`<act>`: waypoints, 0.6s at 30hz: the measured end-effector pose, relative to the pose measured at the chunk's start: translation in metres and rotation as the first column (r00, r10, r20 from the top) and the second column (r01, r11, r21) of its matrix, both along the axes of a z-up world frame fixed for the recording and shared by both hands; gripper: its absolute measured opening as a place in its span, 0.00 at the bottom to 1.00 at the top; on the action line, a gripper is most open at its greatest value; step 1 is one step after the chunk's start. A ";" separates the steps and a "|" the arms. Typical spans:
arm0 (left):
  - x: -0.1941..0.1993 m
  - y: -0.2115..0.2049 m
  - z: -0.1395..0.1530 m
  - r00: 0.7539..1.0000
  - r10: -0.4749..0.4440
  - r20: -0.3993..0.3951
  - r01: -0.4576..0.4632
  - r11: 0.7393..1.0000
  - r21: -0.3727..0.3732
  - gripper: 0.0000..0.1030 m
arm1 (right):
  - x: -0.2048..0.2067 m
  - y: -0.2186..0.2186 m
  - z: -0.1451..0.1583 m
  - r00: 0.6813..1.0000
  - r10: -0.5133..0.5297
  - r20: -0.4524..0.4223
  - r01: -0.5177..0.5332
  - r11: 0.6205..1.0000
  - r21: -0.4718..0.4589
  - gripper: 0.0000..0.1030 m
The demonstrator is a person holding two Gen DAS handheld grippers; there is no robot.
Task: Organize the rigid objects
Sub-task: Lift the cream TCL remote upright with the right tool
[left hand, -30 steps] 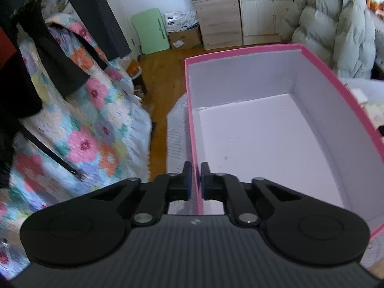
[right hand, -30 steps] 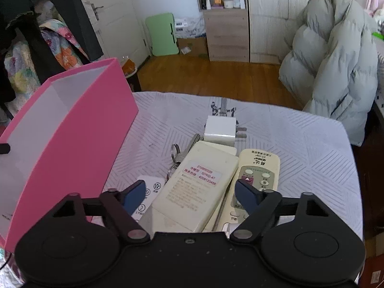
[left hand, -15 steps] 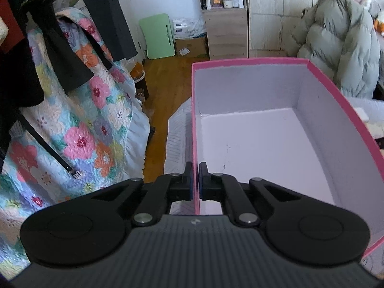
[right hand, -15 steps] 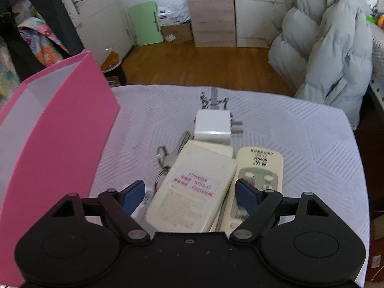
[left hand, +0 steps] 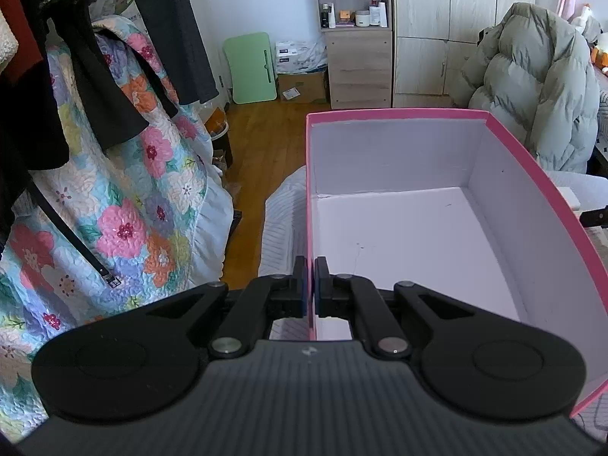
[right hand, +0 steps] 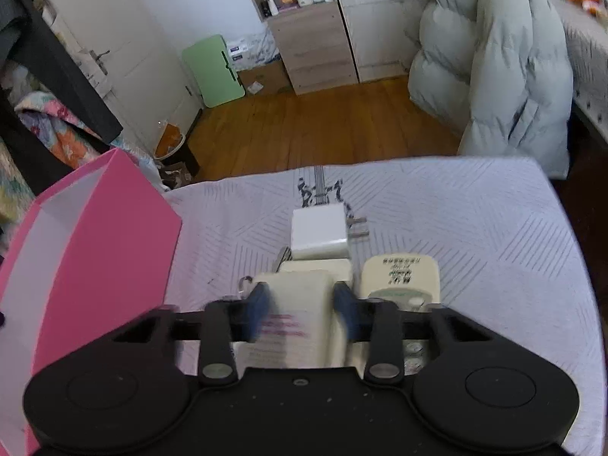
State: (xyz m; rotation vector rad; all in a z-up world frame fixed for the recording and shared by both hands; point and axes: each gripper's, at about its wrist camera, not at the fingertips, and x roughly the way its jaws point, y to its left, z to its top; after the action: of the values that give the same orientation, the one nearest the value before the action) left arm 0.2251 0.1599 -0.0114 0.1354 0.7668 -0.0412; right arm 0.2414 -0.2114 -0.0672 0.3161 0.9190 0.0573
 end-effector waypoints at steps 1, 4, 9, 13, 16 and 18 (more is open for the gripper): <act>0.000 0.000 0.000 1.000 0.001 0.001 -0.001 1.000 0.000 0.03 | 0.001 0.001 0.001 1.000 0.014 -0.009 -0.014 1.000 -0.006 0.41; 0.000 0.000 0.000 1.000 0.000 0.001 0.000 1.000 -0.001 0.03 | 0.007 0.004 0.001 0.999 0.016 -0.034 -0.016 1.000 -0.018 0.52; 0.000 0.001 0.000 1.000 0.001 0.000 -0.001 1.000 -0.001 0.03 | 0.012 0.018 -0.002 0.995 0.077 -0.067 -0.081 0.994 -0.071 0.65; 0.000 0.000 -0.001 1.000 -0.002 0.000 0.002 1.000 -0.003 0.03 | 0.010 0.036 -0.010 0.991 0.122 -0.059 -0.132 0.969 -0.207 0.74; -0.001 -0.001 -0.002 1.000 -0.003 -0.003 0.003 1.000 -0.008 0.03 | 0.012 0.038 -0.015 0.993 0.107 -0.049 -0.116 0.965 -0.234 0.71; -0.001 -0.001 -0.002 1.000 -0.003 -0.003 0.003 1.000 -0.009 0.03 | 0.010 0.031 -0.012 0.996 0.083 -0.034 -0.088 0.975 -0.206 0.66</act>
State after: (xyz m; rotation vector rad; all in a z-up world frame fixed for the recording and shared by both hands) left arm 0.2244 0.1585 -0.0130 0.1275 0.7699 -0.0476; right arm 0.2512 -0.1805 -0.0788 0.0836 0.9550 0.0363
